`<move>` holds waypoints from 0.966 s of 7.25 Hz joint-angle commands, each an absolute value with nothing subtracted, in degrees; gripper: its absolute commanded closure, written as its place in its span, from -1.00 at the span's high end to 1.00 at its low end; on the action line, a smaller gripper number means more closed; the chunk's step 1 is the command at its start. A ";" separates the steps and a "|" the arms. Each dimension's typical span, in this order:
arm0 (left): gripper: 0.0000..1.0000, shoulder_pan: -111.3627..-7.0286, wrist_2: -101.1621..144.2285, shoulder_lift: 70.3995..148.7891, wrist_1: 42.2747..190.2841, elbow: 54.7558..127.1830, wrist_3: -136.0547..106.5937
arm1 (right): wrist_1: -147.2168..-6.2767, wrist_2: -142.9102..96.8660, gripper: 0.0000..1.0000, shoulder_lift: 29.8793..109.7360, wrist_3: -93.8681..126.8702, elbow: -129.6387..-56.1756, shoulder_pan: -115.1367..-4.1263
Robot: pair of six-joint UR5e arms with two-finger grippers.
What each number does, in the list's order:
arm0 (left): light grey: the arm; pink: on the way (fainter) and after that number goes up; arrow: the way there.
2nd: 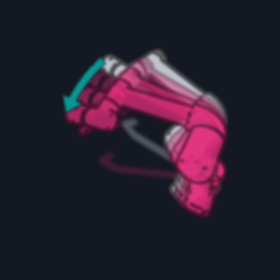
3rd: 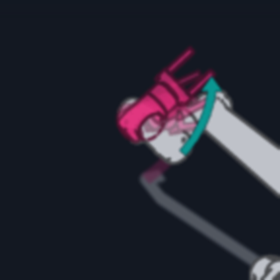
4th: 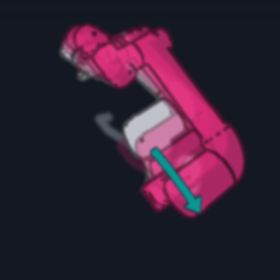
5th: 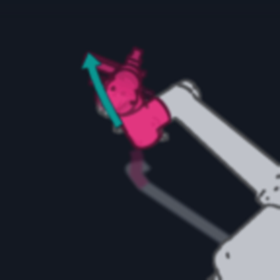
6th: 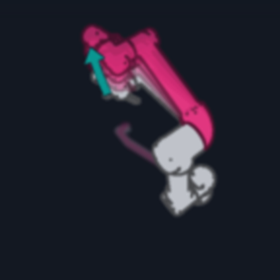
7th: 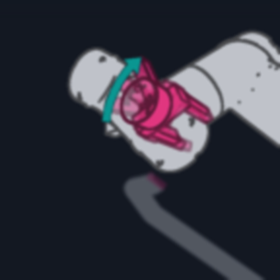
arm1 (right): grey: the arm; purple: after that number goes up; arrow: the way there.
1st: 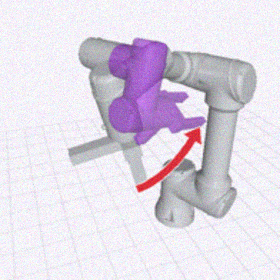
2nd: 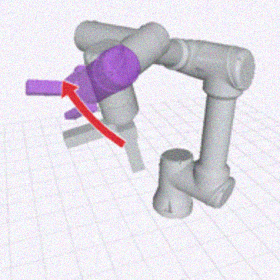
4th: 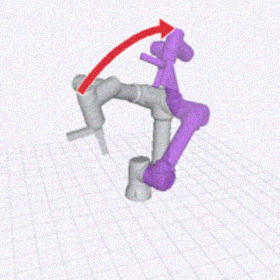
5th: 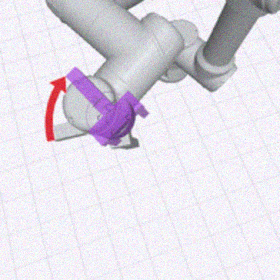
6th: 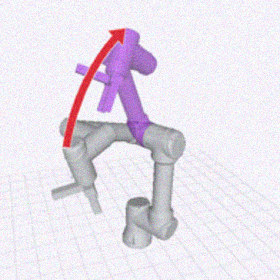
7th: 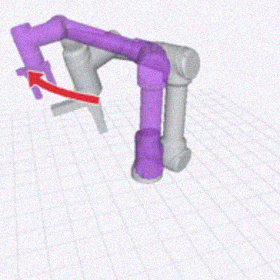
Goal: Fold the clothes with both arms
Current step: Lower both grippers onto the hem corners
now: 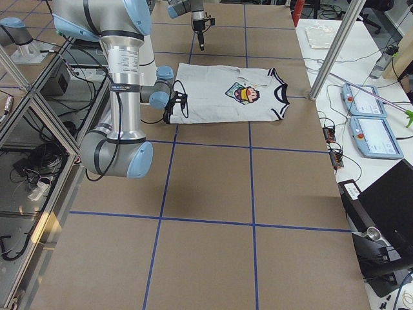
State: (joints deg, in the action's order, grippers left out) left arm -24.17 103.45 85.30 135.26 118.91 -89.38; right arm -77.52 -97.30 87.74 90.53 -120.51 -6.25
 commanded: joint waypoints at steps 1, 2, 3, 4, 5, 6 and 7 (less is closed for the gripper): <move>0.97 -24.17 103.53 85.52 135.26 118.92 -89.38 | -77.61 -97.12 0.44 87.80 90.53 -120.41 -6.42; 0.97 -24.17 103.45 85.34 135.26 118.92 -89.38 | -77.61 -97.03 0.44 87.80 90.53 -120.41 -6.50; 0.97 -24.17 103.45 85.34 135.26 118.92 -89.38 | -77.61 -97.12 0.44 87.80 90.53 -119.98 -6.50; 0.97 -24.17 103.45 85.34 135.26 118.92 -89.38 | -77.61 -97.12 0.44 87.72 90.53 -119.80 -6.50; 0.97 -24.17 103.45 85.34 135.26 118.92 -89.38 | -77.61 -97.12 0.40 87.71 90.53 -119.71 -6.42; 0.97 -24.17 103.45 85.34 135.26 118.92 -89.38 | -77.61 -97.12 0.25 87.63 90.53 -119.71 -6.42; 0.97 -24.17 103.45 85.34 135.26 118.92 -89.38 | -77.61 -97.21 0.04 87.63 90.53 -119.62 -6.42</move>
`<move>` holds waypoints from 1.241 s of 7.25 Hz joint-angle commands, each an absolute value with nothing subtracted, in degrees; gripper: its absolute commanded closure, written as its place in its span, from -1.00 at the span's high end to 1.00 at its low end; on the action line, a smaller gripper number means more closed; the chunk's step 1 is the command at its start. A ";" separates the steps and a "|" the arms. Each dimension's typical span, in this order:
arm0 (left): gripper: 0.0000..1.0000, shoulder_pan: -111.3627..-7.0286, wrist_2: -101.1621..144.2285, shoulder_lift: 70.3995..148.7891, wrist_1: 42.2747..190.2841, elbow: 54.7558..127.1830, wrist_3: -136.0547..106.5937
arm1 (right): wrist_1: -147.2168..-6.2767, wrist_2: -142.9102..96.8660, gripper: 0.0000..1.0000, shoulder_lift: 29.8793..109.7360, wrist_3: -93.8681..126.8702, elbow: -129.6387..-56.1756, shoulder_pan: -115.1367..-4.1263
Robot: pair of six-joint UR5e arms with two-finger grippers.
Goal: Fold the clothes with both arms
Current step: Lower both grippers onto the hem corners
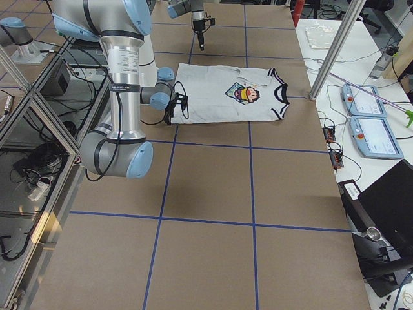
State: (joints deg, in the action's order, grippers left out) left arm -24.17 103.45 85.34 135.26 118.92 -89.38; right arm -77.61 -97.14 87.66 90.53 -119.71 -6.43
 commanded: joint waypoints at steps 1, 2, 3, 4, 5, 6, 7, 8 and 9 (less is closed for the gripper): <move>0.97 -24.17 103.45 85.34 135.26 118.83 -89.38 | -77.61 -97.21 -0.22 87.63 90.53 -119.62 -6.42; 0.97 -24.17 103.53 85.34 135.26 118.83 -89.38 | -77.61 -97.21 -0.42 87.63 90.53 -119.62 -6.42; 0.97 -24.08 103.45 85.43 135.26 118.74 -89.38 | -77.61 -97.21 -0.55 87.63 90.53 -119.71 -6.42; 0.97 -24.17 103.45 85.43 135.18 118.74 -89.38 | -77.61 -97.29 -0.64 87.63 90.53 -119.79 -6.50; 0.97 -24.08 103.45 85.52 135.18 118.74 -89.38 | -77.69 -97.99 -0.71 87.63 90.53 -119.97 -6.50; 0.97 -24.08 103.45 85.52 135.18 118.74 -89.30 | -77.70 -98.26 -0.76 87.63 90.61 -119.97 -6.59; 0.96 -24.08 103.45 85.52 135.18 118.74 -89.38 | -77.70 -98.17 -0.58 87.71 90.62 -120.06 -6.59; 0.96 -24.08 103.45 85.43 135.18 118.74 -89.38 | -77.78 -98.09 -0.77 87.80 90.62 -120.15 -6.59; 0.96 -24.08 103.45 85.43 135.18 118.65 -89.38 | -77.78 -97.74 -1.00 87.80 90.96 -120.49 -6.77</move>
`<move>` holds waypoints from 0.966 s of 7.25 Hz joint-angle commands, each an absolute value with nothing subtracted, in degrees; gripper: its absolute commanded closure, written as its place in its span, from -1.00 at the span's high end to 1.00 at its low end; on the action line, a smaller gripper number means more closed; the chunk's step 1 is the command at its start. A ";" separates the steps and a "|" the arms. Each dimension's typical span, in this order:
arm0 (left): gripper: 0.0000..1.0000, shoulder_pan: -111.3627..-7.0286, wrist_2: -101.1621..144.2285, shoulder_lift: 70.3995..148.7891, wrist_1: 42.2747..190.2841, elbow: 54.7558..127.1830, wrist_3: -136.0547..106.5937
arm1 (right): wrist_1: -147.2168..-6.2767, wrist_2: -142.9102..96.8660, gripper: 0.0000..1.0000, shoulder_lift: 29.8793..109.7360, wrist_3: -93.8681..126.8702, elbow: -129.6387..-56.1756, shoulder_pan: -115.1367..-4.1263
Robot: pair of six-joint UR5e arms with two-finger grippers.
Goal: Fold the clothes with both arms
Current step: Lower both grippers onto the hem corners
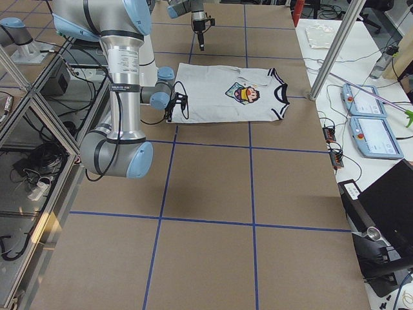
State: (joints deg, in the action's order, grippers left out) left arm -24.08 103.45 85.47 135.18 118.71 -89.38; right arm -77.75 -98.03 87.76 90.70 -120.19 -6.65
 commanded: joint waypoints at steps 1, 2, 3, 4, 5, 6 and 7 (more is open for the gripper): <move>0.96 -24.00 103.45 85.34 135.18 118.74 -89.38 | -77.70 -97.30 -1.00 87.72 95.23 -121.89 -7.03; 0.96 -22.86 102.84 85.34 135.18 119.00 -90.69 | -77.70 -97.73 -1.00 87.02 98.67 -122.43 -7.47; 0.96 -17.89 99.18 85.25 135.09 119.00 -94.79 | -77.61 -97.47 -1.00 86.92 98.79 -122.43 -7.56; 0.95 -11.75 94.62 85.25 134.74 119.18 -99.45 | -77.43 -97.38 -1.00 86.92 98.79 -122.52 -7.91; 0.95 -6.12 91.00 85.34 130.21 120.66 -103.93 | -77.43 -97.30 -1.00 86.58 98.96 -122.43 -7.91; 0.91 -2.32 89.31 85.69 121.81 124.42 -107.28 | -77.43 -96.95 -1.00 86.40 98.96 -122.43 -8.00; 0.88 -1.76 89.38 89.61 113.46 124.97 -107.84 | -77.43 -96.94 -1.00 86.22 98.96 -122.34 -8.00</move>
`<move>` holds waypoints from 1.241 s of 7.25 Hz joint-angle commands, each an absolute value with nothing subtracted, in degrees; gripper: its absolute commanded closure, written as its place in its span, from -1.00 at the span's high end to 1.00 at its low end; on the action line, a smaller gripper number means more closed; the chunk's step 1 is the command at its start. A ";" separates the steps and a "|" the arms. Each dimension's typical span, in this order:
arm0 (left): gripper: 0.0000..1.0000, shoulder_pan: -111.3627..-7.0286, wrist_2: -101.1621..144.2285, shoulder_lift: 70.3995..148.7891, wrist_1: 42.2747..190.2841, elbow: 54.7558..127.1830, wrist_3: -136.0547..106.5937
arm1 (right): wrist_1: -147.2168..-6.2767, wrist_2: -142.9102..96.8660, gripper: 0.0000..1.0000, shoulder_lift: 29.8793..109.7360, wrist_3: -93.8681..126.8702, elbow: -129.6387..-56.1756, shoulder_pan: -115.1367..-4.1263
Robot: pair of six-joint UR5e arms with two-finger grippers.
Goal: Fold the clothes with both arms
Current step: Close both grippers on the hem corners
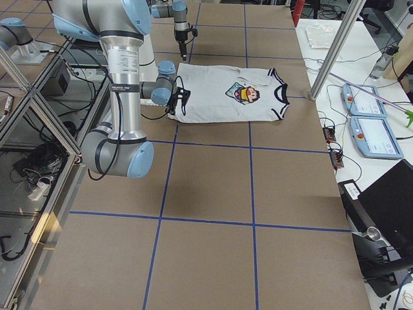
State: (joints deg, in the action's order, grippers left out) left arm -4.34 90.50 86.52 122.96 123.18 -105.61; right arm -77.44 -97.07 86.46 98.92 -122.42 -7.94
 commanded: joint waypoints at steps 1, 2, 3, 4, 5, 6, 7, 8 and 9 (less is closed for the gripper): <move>0.88 -1.67 89.38 92.35 108.16 124.11 -107.32 | -77.43 -96.94 -1.00 85.61 98.96 -122.34 -8.00; 0.86 -1.93 89.21 92.37 107.84 122.71 -106.88 | -77.43 -96.94 -1.00 85.61 98.96 -122.34 -8.09; 0.86 -2.80 88.77 92.37 107.84 121.65 -103.05 | -77.43 -96.94 -1.00 85.52 98.88 -122.34 -8.35; 0.86 -3.07 87.29 92.37 107.93 121.47 -100.75 | -77.43 -97.03 -1.00 85.52 98.79 -122.26 -8.35; 0.85 -2.99 87.28 92.29 108.02 121.12 -100.72 | -77.43 -96.94 -1.00 85.52 98.70 -122.26 -8.44; 0.85 -2.81 87.28 92.37 108.10 119.98 -100.72 | -77.43 -97.03 -1.00 85.52 98.53 -122.17 -8.70; 0.78 -2.81 87.28 92.37 108.11 119.97 -100.64 | -77.43 -97.03 -1.00 85.60 98.35 -122.08 -8.96; 0.72 -2.81 87.28 92.37 108.11 119.62 -100.63 | -77.43 -97.12 -1.00 85.52 98.35 -122.17 -8.96; 0.60 -2.81 87.36 92.29 108.02 119.71 -100.63 | -77.43 -97.12 -1.00 85.60 98.35 -122.17 -9.05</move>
State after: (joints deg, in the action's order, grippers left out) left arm -2.82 87.30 92.35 108.08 119.81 -100.66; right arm -77.43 -97.09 85.55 98.38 -122.15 -8.94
